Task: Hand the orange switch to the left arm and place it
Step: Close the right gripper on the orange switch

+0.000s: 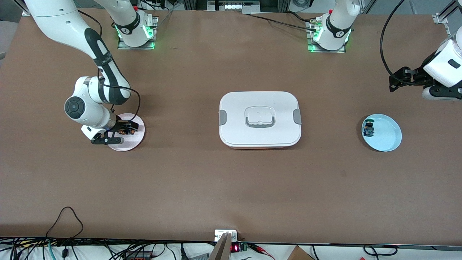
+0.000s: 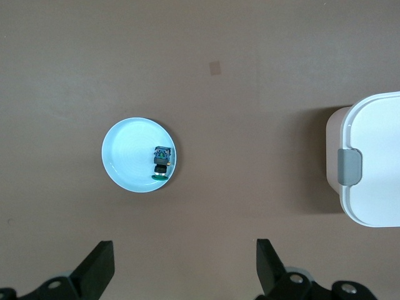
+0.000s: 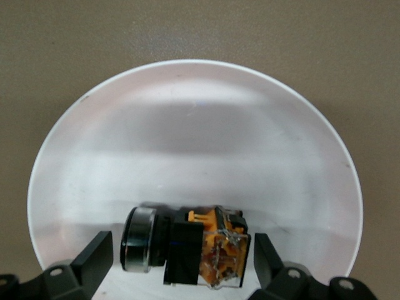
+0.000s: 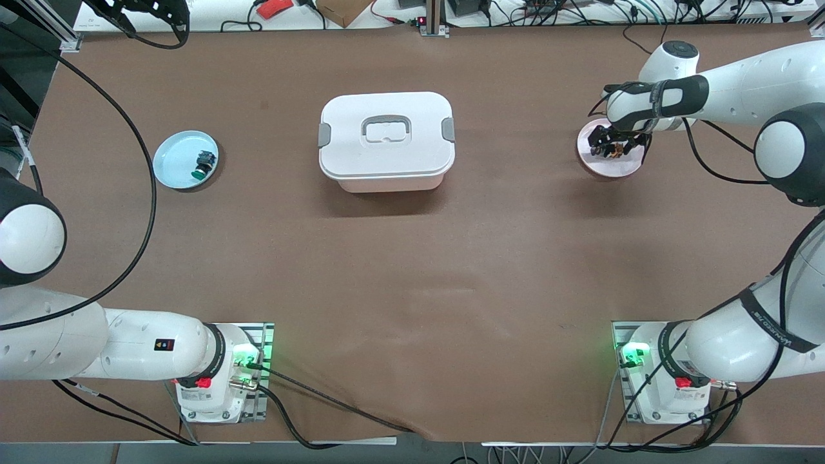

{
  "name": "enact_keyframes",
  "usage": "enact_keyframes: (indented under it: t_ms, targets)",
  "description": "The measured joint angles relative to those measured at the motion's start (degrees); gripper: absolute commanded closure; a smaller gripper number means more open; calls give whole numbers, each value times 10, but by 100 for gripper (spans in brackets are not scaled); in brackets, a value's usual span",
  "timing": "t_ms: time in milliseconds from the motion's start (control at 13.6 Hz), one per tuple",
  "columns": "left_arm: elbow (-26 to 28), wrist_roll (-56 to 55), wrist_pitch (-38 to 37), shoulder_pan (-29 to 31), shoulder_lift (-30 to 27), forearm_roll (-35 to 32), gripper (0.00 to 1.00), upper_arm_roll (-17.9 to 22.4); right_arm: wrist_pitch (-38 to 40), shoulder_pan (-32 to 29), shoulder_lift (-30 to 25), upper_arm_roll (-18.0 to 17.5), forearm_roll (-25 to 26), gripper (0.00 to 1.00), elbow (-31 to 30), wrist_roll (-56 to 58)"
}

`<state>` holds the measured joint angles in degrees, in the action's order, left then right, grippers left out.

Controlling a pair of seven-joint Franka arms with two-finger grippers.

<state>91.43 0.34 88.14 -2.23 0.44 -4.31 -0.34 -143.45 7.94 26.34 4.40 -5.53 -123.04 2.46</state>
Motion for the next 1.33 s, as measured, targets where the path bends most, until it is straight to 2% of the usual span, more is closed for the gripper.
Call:
enact_keyframes:
  t_ms: [74,147,295,368,589,736,1178,1326]
  targets:
    - [0,0,0,0,0,0,0,0,0,0,0,0,0,42,-1,0]
    - [0,0,0,0,0,0,0,0,-1,0,0,0,0,64,-1,0]
    - [0,0,0,0,0,0,0,0,0,0,0,0,0,90,-1,0]
    - [0,0,0,0,0,0,0,0,0,0,-1,0,0,97,-1,0]
    - [0,0,-1,0,0,0,0,0,12,0,-8,0,0,100,6,0]
    - [0,0,-2,0,0,0,0,0,56,0,-23,-1,0,99,29,5]
    - [0,0,-3,0,0,0,0,0,116,2,-86,-11,-3,100,91,119]
    - [0,0,-3,0,0,0,0,0,153,2,-106,-26,-43,100,117,160]
